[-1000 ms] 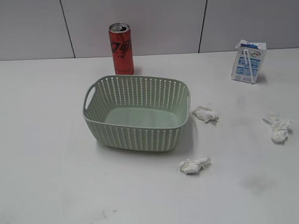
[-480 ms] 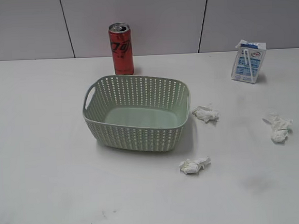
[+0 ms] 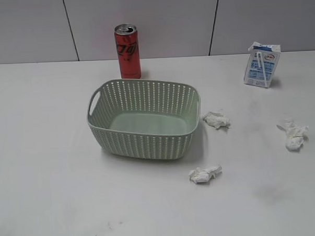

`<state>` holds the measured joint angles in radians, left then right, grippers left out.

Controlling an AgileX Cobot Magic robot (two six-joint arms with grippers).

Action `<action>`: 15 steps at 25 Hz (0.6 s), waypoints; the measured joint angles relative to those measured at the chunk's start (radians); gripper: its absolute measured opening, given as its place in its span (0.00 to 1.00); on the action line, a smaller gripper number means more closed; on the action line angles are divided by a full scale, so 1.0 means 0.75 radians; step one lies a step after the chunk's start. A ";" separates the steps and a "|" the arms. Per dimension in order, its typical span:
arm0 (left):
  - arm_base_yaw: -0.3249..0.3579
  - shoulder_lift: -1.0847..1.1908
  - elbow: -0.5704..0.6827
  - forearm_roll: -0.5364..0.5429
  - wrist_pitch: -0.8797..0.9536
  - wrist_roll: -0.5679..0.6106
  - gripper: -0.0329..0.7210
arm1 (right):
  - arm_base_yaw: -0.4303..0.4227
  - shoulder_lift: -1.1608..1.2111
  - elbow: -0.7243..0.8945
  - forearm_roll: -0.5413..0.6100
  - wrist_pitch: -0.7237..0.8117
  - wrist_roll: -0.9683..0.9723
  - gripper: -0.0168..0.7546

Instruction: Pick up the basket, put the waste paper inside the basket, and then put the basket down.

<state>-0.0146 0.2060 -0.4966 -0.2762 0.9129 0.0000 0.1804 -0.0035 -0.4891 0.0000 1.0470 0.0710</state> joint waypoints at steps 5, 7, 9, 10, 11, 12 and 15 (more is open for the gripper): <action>-0.034 0.347 -0.074 -0.179 -0.179 0.150 0.88 | 0.000 0.000 0.000 0.000 0.000 0.000 0.67; -0.074 0.493 -0.131 -0.208 -0.220 0.204 0.87 | 0.000 0.000 0.000 0.000 0.000 0.000 0.67; -0.114 0.667 -0.216 -0.211 -0.238 0.238 0.86 | 0.000 0.000 0.000 0.000 0.000 0.000 0.67; -0.136 0.742 -0.258 -0.211 -0.238 0.243 0.85 | 0.000 0.000 0.000 0.000 0.000 0.000 0.67; -0.158 0.832 -0.313 -0.210 -0.238 0.247 0.85 | 0.000 0.000 0.000 0.000 0.000 0.000 0.67; -0.176 0.923 -0.372 -0.209 -0.237 0.250 0.84 | 0.000 0.000 0.000 0.000 0.000 0.000 0.67; -0.255 1.185 -0.555 -0.181 -0.222 0.252 0.83 | 0.000 0.000 0.000 0.000 0.000 0.000 0.67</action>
<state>-0.2060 1.0950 -0.9130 -0.4121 0.7461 0.1886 0.1804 -0.0035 -0.4891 0.0000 1.0470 0.0710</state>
